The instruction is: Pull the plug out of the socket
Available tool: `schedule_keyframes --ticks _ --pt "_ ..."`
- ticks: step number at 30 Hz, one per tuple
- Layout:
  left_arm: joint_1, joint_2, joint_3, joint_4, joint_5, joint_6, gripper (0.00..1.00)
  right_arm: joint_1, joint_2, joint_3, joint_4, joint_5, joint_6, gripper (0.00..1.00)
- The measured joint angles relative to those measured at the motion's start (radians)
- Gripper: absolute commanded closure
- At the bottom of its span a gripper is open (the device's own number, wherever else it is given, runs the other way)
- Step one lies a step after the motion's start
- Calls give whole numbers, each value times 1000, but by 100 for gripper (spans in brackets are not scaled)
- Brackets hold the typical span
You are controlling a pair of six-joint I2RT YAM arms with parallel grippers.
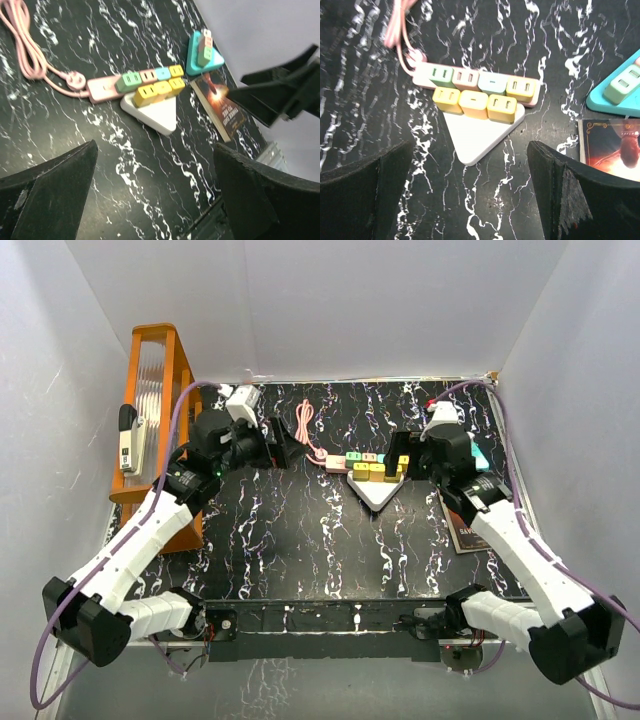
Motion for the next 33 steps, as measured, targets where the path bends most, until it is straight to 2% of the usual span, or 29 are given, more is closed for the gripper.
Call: schedule_keyframes --ticks 7,14,19,33 --pt "-53 10 -53 -26 3 -27 2 -42 135 -85 78 -44 24 2" --pt "-57 14 -72 -37 3 -60 2 -196 232 -117 173 -175 66 2" --pt "-63 14 -125 -42 7 -117 1 -209 300 -117 231 -236 73 2" --pt "-74 13 -171 -60 1 -164 2 -208 441 -117 295 -302 65 18"
